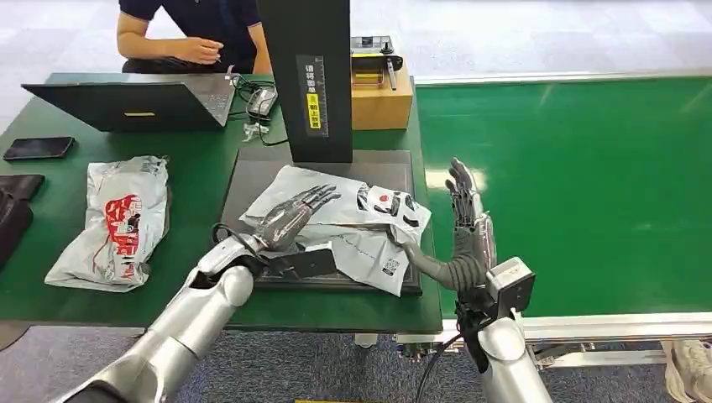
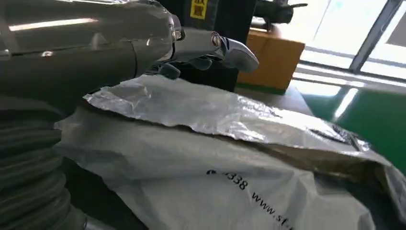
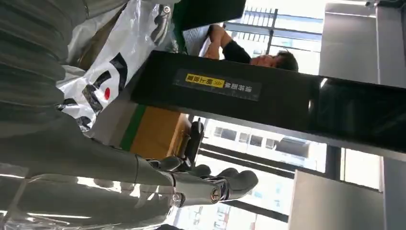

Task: Moved the parcel from conveyor to table for the left to box.

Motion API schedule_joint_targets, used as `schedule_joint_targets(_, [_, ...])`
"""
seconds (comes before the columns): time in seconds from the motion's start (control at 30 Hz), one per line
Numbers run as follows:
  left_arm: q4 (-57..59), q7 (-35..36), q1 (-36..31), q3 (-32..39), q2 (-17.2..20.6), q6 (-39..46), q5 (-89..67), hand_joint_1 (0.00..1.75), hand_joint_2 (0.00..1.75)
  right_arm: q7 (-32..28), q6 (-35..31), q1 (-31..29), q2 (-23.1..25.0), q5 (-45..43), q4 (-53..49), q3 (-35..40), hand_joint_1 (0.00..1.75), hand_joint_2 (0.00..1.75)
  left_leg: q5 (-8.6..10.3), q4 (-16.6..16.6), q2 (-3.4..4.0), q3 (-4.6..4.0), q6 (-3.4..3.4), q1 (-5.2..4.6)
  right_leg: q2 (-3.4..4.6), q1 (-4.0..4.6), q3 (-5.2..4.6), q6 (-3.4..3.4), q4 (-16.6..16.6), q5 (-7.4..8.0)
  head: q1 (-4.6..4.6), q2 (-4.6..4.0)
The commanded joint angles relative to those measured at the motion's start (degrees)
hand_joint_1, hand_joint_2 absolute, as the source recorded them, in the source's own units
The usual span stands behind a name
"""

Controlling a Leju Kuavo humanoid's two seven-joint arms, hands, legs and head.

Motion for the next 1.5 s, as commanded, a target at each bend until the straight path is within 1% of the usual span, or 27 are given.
schedule_joint_targets(0.03, [13.2,1.3,-6.3,-4.1,-0.3,-2.3,-0.7,0.00,1.75,0.3,0.5,-0.7,0.8,-0.1,2.1,0.1,0.00,1.75,-0.05,0.0,-0.02,0.17,-0.13,0.05,0.03,0.02,0.17,0.09,0.0,-0.04,0.00,0.00])
schedule_joint_targets(0.17, [13.4,1.1,-5.6,-3.6,-0.1,-1.6,-0.2,0.00,1.75,0.2,0.5,-1.0,0.7,0.2,3.0,0.6,0.00,1.75,-0.02,0.0,-0.02,0.13,-0.11,0.03,0.02,0.01,0.14,0.07,-0.1,-0.02,0.02,0.00])
schedule_joint_targets(0.2, [13.2,1.0,-5.4,-3.6,0.0,-1.5,-0.1,0.00,1.75,0.2,0.5,-1.2,0.7,0.2,3.2,0.7,0.00,1.75,-0.05,-0.1,0.02,0.26,-0.15,0.05,0.08,0.02,0.25,0.10,-0.1,-0.03,0.00,0.00])
schedule_joint_targets(0.37, [12.0,1.7,-4.5,-3.3,0.3,0.7,-0.5,0.00,1.75,0.6,0.1,-1.2,1.1,0.8,2.6,0.8,0.00,1.75,-0.04,0.0,0.04,0.13,-0.10,0.03,0.08,0.01,0.13,0.06,0.0,-0.02,0.00,0.00])
schedule_joint_targets(0.4, [11.8,1.7,-4.5,-3.2,0.2,0.7,-0.4,0.03,1.75,0.8,0.1,-1.1,1.1,0.9,2.3,0.9,0.00,1.75,-0.06,-0.1,0.04,0.24,-0.16,0.05,0.10,0.02,0.23,0.10,-0.1,-0.03,0.00,0.00])
schedule_joint_targets(0.43, [11.1,1.5,-4.2,-2.7,0.2,1.3,0.0,1.31,1.75,1.0,0.0,-1.0,1.2,1.0,2.1,0.9,0.00,1.75,-0.06,0.0,0.04,0.19,-0.13,0.04,0.09,0.01,0.18,0.09,-0.1,-0.03,0.00,0.00])
schedule_joint_targets(0.47, [10.7,1.3,-4.1,-2.3,0.2,1.5,0.3,1.59,1.75,1.0,-0.1,-0.8,1.1,1.0,1.9,0.8,0.00,1.75,-0.04,0.0,0.03,0.12,-0.10,0.03,0.07,0.00,0.12,0.07,0.0,-0.02,0.00,0.00])
schedule_joint_targets(0.5, [10.4,1.3,-4.0,-2.2,0.3,1.4,0.4,1.75,1.75,1.0,-0.1,-0.6,1.1,1.0,1.8,0.8,0.00,1.75,-0.06,-0.1,0.02,0.21,-0.15,0.06,0.07,0.02,0.22,0.10,-0.1,-0.04,0.02,0.00])
schedule_joint_targets(0.67, [7.0,1.1,-2.5,-0.2,0.5,4.4,1.0,1.75,1.75,1.5,-0.4,0.0,1.7,1.4,1.3,0.8,0.00,1.75,-0.04,0.0,0.03,0.10,-0.10,0.03,0.07,0.01,0.09,0.06,0.0,-0.02,0.00,0.00])
schedule_joint_targets(0.83, [5.5,0.2,-1.5,1.6,0.4,5.3,1.7,1.75,1.75,1.6,-0.6,0.4,1.6,1.7,1.6,1.1,0.00,1.75,-0.08,-0.1,0.02,0.28,-0.20,0.08,0.09,0.03,0.28,0.12,-0.1,-0.06,0.00,0.00])
schedule_joint_targets(0.87, [5.4,0.2,-1.4,1.8,0.4,5.4,1.8,1.75,1.75,1.6,-0.6,0.4,1.5,1.7,1.6,1.1,0.00,1.75,-0.02,0.0,0.02,0.08,-0.09,0.03,0.05,0.01,0.08,0.05,0.0,-0.01,0.02,0.00])
schedule_joint_targets(0.9, [5.4,0.2,-1.4,1.8,0.4,5.4,1.8,1.75,1.75,1.6,-0.6,0.4,1.5,1.7,1.6,1.1,0.00,1.75,-0.05,-0.1,0.01,0.21,-0.15,0.05,0.07,0.02,0.21,0.09,-0.1,-0.04,0.00,0.00])
schedule_joint_targets(0.97, [4.4,-0.7,-0.9,2.6,0.6,5.5,2.7,1.75,1.75,1.7,-0.6,0.3,1.3,1.7,1.7,1.3,0.00,1.75,-0.03,0.0,0.02,0.11,-0.10,0.03,0.06,0.00,0.11,0.06,0.0,-0.02,0.00,0.00])
schedule_joint_targets(1.0, [4.4,-0.7,-0.9,2.6,0.6,5.5,2.7,1.75,1.75,1.7,-0.6,0.3,1.3,1.7,1.7,1.3,0.00,1.75,-0.09,-0.1,-0.01,0.38,-0.24,0.08,0.08,0.02,0.39,0.15,-0.1,-0.07,0.00,0.00])
schedule_joint_targets(1.03, [3.5,-1.2,-0.5,3.6,0.8,5.7,3.9,1.75,1.75,1.7,-0.7,0.2,1.4,1.7,1.6,1.3,0.00,1.75,-0.04,0.0,0.02,0.13,-0.12,0.03,0.06,0.01,0.12,0.07,0.0,-0.03,0.00,0.00])
schedule_joint_targets(1.13, [1.7,-2.7,0.7,5.6,1.0,5.2,6.9,1.75,1.75,2.1,-0.5,-0.3,1.7,1.7,1.6,1.5,0.00,1.75,-0.05,0.0,0.08,0.13,-0.12,0.04,0.13,0.01,0.11,0.07,-0.1,-0.01,0.00,0.00])
schedule_joint_targets(1.2, [0.5,-4.1,1.4,7.5,0.9,4.2,9.8,1.75,1.75,2.4,-0.4,-0.7,1.8,1.8,1.9,1.7,0.00,1.75,-0.09,-0.1,0.11,0.23,-0.18,0.06,0.18,0.02,0.21,0.11,-0.1,-0.04,0.00,0.00])
schedule_joint_targets(1.27, [-1.7,-6.3,2.6,9.5,1.0,1.5,14.2,1.75,1.75,2.5,-0.5,-1.1,1.6,1.9,2.5,1.8,0.00,1.75,-0.04,0.0,0.10,0.10,-0.11,0.03,0.14,0.01,0.08,0.06,0.0,-0.01,0.00,0.00])
schedule_joint_targets(1.3, [-1.7,-6.3,2.6,9.5,1.0,1.5,14.2,1.75,1.75,2.5,-0.5,-1.1,1.6,1.9,2.5,1.8,0.00,1.75,-0.08,0.0,0.10,0.18,-0.16,0.05,0.16,0.02,0.16,0.10,0.0,-0.04,0.00,0.00])
schedule_joint_targets(1.37, [-3.9,-9.2,3.2,11.2,0.8,-2.3,19.3,1.75,1.75,2.5,-0.6,-0.9,1.3,1.9,2.9,2.0,0.00,1.75,-0.04,0.0,0.09,0.08,-0.10,0.03,0.12,0.01,0.07,0.06,0.0,-0.01,0.00,0.00])
schedule_joint_targets(1.4, [-4.1,-9.2,3.1,11.2,0.9,-2.4,19.3,1.75,1.75,2.5,-0.7,-0.8,1.3,1.9,2.9,1.9,0.00,1.75,-0.09,0.0,0.09,0.20,-0.17,0.06,0.15,0.03,0.19,0.10,0.0,-0.05,-0.02,0.00])
schedule_joint_targets(1.43, [-5.2,-9.8,3.5,11.9,0.8,-4.4,21.6,1.75,1.75,2.4,-0.8,-0.7,1.2,1.8,3.1,2.0,0.00,1.75,-0.11,-0.1,0.06,0.32,-0.23,0.08,0.14,0.03,0.31,0.14,-0.1,-0.08,0.02,0.00])
schedule_joint_targets(1.47, [-6.8,-11.0,3.9,12.4,1.0,-6.5,24.4,1.75,1.75,2.4,-0.9,-0.7,1.0,1.7,3.3,2.3,0.00,1.75,-0.06,0.0,0.03,0.12,-0.13,0.05,0.08,0.03,0.13,0.08,0.0,-0.04,0.00,0.00])
schedule_joint_targets(1.5, [-7.3,-11.2,4.1,12.4,1.0,-6.8,25.0,1.75,1.75,2.4,-1.0,-0.6,0.9,1.7,3.3,2.3,0.00,1.75,-0.09,0.0,0.04,0.23,-0.19,0.08,0.11,0.04,0.25,0.12,-0.1,-0.06,0.00,0.00])
